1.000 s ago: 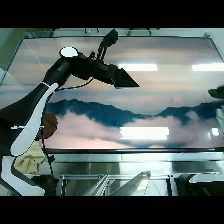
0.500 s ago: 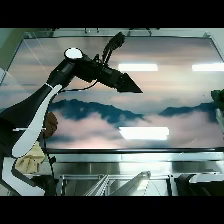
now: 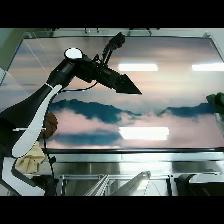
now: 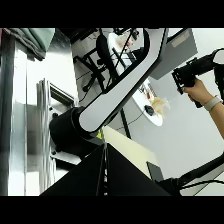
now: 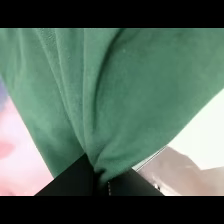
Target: Fold the shirts.
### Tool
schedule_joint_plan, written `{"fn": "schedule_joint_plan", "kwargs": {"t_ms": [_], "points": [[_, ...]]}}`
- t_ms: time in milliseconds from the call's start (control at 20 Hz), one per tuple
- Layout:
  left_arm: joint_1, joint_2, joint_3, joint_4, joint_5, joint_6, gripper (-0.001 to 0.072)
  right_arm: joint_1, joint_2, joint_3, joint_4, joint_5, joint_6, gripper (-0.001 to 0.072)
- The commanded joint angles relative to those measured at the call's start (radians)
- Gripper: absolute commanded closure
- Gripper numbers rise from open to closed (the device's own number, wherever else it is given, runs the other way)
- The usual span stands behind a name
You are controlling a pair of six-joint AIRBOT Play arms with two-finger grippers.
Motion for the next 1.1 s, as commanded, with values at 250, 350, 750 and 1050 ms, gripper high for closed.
{"fn": "schedule_joint_plan", "kwargs": {"t_ms": [250, 350, 750, 1050], "points": [[-0.001, 0.000, 0.000, 0.000, -0.012, 0.009, 0.0689, 0.005, 0.107, 0.131, 0.206, -0.149, -0.076, 0.0689], [-0.001, 0.000, 0.000, 0.000, -0.023, 0.010, 0.0689, 0.004, 0.140, 0.131, 0.157, -0.130, -0.083, 0.0689], [-0.001, 0.000, 0.000, 0.000, -0.082, 0.009, 0.0689, -0.011, 0.163, 0.003, -0.088, 0.021, -0.074, 0.0687], [-0.001, 0.000, 0.000, 0.000, -0.082, 0.009, 0.0689, -0.011, 0.164, -0.304, -0.461, 0.016, 0.033, 0.0688]]}}
